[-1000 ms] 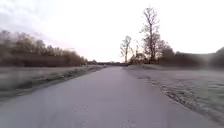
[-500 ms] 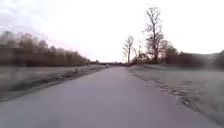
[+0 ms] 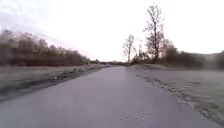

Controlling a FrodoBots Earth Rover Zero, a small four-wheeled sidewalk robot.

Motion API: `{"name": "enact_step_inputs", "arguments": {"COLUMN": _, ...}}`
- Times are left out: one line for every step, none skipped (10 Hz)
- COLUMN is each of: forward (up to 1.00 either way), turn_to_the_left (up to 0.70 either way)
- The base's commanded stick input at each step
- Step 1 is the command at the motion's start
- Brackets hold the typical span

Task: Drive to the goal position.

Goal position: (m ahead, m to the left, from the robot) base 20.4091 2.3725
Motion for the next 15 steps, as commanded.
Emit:
{"name": "enact_step_inputs", "arguments": {"forward": 1.0, "turn_to_the_left": 0.01}}
{"name": "enact_step_inputs", "arguments": {"forward": 1.0, "turn_to_the_left": 0.01}}
{"name": "enact_step_inputs", "arguments": {"forward": 1.0, "turn_to_the_left": 0.01}}
{"name": "enact_step_inputs", "arguments": {"forward": 1.0, "turn_to_the_left": 0.01}}
{"name": "enact_step_inputs", "arguments": {"forward": 1.0, "turn_to_the_left": 0.01}}
{"name": "enact_step_inputs", "arguments": {"forward": 1.0, "turn_to_the_left": 0.01}}
{"name": "enact_step_inputs", "arguments": {"forward": 1.0, "turn_to_the_left": 0.01}}
{"name": "enact_step_inputs", "arguments": {"forward": 1.0, "turn_to_the_left": 0.01}}
{"name": "enact_step_inputs", "arguments": {"forward": 1.0, "turn_to_the_left": 0.01}}
{"name": "enact_step_inputs", "arguments": {"forward": 1.0, "turn_to_the_left": 0.01}}
{"name": "enact_step_inputs", "arguments": {"forward": 1.0, "turn_to_the_left": 0.01}}
{"name": "enact_step_inputs", "arguments": {"forward": 1.0, "turn_to_the_left": 0.01}}
{"name": "enact_step_inputs", "arguments": {"forward": 1.0, "turn_to_the_left": 0.01}}
{"name": "enact_step_inputs", "arguments": {"forward": 1.0, "turn_to_the_left": 0.01}}
{"name": "enact_step_inputs", "arguments": {"forward": 1.0, "turn_to_the_left": 0.01}}
